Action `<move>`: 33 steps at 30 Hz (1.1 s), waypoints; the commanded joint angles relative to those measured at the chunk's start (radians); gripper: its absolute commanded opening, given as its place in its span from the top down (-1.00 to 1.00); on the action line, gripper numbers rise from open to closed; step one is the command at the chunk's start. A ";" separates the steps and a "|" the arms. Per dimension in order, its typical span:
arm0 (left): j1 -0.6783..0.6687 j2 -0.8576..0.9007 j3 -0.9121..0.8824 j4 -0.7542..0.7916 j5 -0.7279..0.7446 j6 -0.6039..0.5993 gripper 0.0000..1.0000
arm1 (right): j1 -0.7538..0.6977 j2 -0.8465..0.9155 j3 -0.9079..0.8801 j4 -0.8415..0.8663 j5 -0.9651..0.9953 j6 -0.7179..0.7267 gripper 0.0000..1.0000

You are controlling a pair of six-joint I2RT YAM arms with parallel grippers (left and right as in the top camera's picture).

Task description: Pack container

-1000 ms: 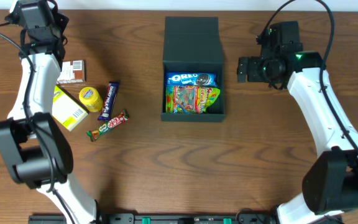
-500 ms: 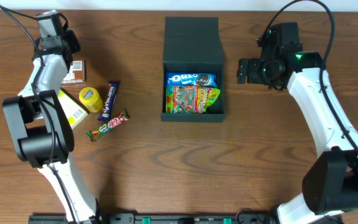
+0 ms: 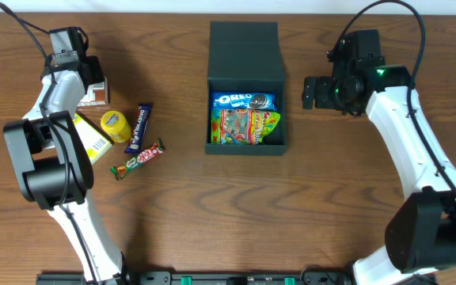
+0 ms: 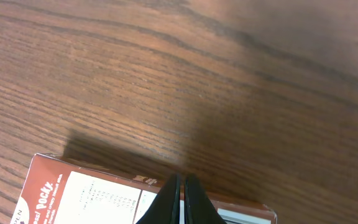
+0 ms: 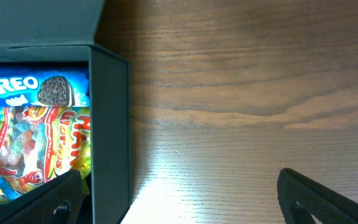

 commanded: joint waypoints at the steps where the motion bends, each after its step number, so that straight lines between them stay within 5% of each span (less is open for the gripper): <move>1: 0.003 0.029 -0.003 -0.015 -0.002 0.048 0.89 | -0.002 -0.001 0.006 -0.002 0.006 0.011 -0.99; 24: -0.058 0.047 -0.003 -0.296 0.005 0.039 0.89 | -0.003 -0.001 0.006 0.002 0.006 0.011 -0.99; 33: -0.077 0.027 -0.003 -0.393 0.005 -0.127 0.89 | -0.003 -0.001 0.006 0.003 0.007 0.011 -0.99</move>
